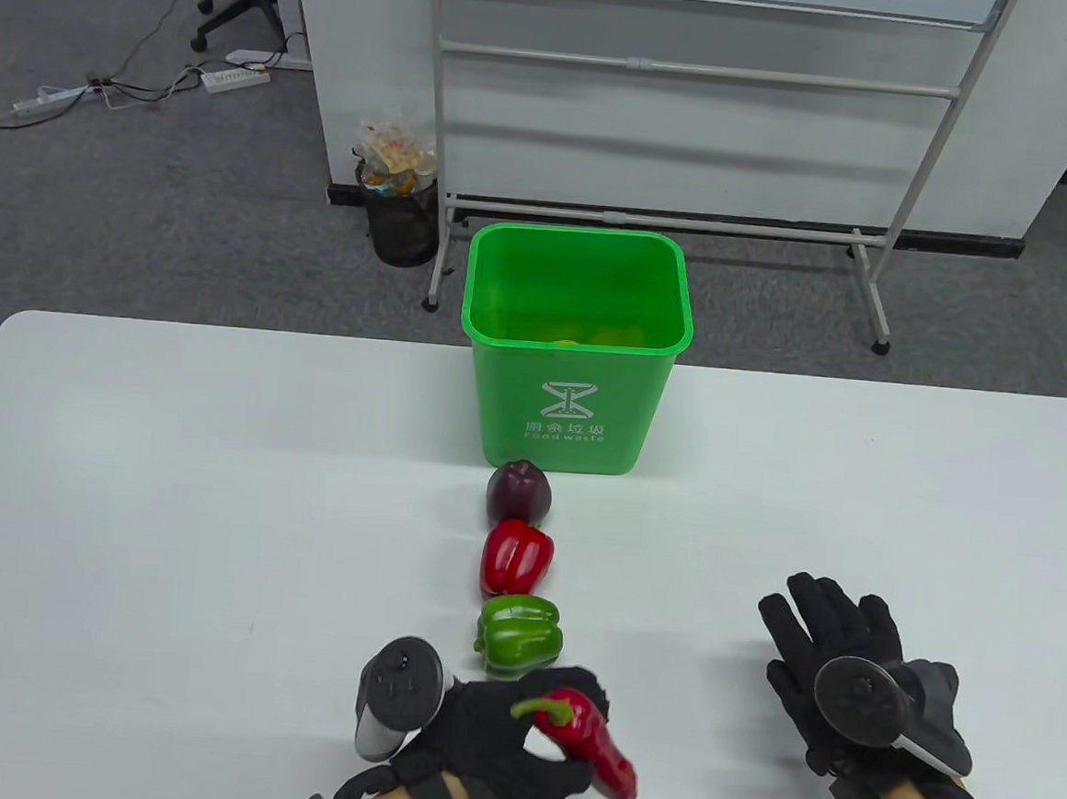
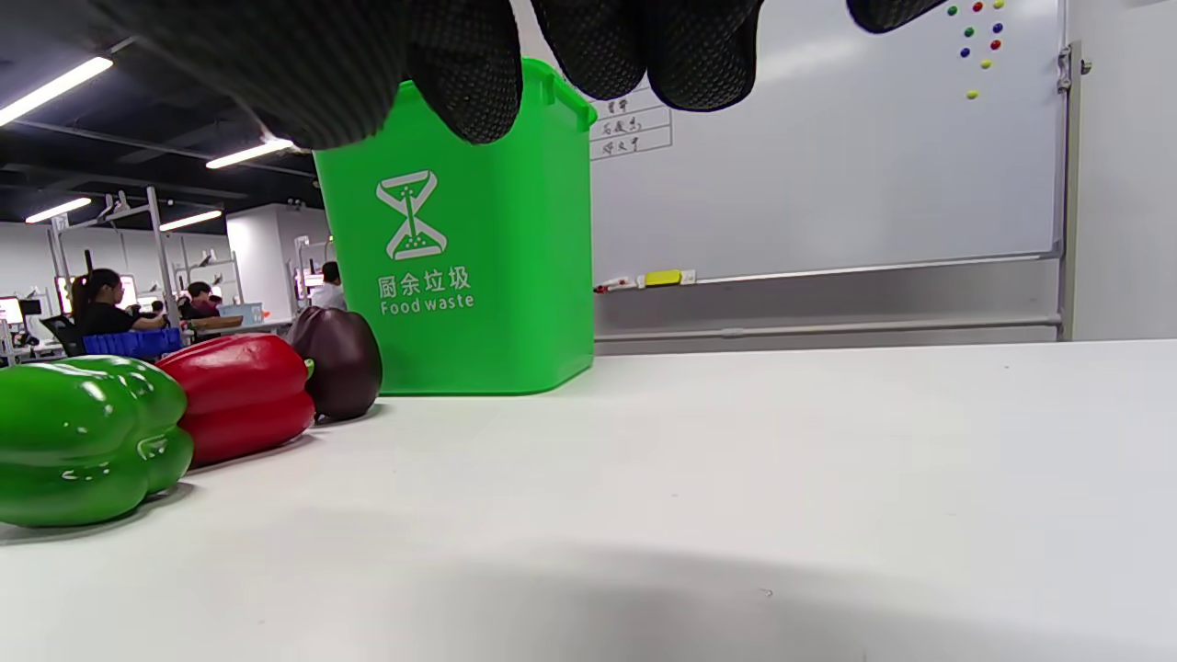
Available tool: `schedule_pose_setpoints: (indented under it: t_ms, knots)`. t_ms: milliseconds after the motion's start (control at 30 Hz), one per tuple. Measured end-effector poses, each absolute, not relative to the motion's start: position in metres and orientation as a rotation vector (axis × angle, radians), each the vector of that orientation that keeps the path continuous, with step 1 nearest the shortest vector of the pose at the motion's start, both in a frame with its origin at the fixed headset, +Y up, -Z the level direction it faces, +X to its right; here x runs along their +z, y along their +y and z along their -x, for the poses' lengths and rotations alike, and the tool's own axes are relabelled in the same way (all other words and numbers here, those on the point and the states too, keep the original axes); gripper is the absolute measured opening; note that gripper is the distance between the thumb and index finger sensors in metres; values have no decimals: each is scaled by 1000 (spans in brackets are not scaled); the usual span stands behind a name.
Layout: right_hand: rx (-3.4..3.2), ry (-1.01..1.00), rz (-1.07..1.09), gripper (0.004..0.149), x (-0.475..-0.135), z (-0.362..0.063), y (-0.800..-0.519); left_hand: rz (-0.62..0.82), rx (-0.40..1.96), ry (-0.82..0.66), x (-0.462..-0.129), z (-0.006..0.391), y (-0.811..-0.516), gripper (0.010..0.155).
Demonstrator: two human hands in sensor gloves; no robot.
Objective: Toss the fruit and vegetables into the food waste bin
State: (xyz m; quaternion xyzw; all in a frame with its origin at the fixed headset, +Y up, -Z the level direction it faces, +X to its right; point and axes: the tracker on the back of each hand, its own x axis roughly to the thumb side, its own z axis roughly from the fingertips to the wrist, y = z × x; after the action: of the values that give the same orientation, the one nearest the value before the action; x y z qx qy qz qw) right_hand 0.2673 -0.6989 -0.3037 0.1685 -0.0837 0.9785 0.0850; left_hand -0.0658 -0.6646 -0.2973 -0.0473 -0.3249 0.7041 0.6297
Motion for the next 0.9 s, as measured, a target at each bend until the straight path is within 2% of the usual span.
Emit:
schedule_pose_setpoints:
  t_ms: [100,133,167,200,233,267,300,367,433,533,700,800,900]
  knots:
    - [2909,-243,-506,69,-303,-266,-700,-136,1694,-665,-358,56,-578,79]
    - [2909,-240,-511,69,-303,-264,-700,-227,1732,-545,-384,56,-549,79]
    - [2912,-240,-515,69,-303,-263,-701,-234,1731,-408,-403,58,-534,79]
    - [2917,-237,-523,69,-302,-262,-702,-136,1661,-237,-427,59,-523,90]
    - [2920,-230,-523,69,-302,-261,-702,-42,1580,-177,-438,61,-523,100]
    - [2923,-222,-525,69,-301,-261,-702,40,1497,-162,-444,64,-527,101]
    - [2924,-223,-529,70,-301,-260,-702,73,1454,-80,-441,68,-532,100]
    - [2907,-232,-531,70,-301,-262,-699,-31,1433,-54,-432,71,-545,95]
    - [2874,-225,-520,70,-302,-266,-698,-120,1334,-122,-422,75,-559,84]
    - [2867,-206,-496,69,-302,-271,-699,-125,1122,-278,-403,77,-572,77]
    - [2877,-207,-506,69,-302,-268,-698,-143,687,-498,-368,72,-597,78]
    - [2879,-211,-520,69,-301,-265,-698,-112,430,-592,-352,67,-626,77]
    - [2888,-198,-530,69,-301,-263,-700,-35,167,-626,-345,64,-661,83]
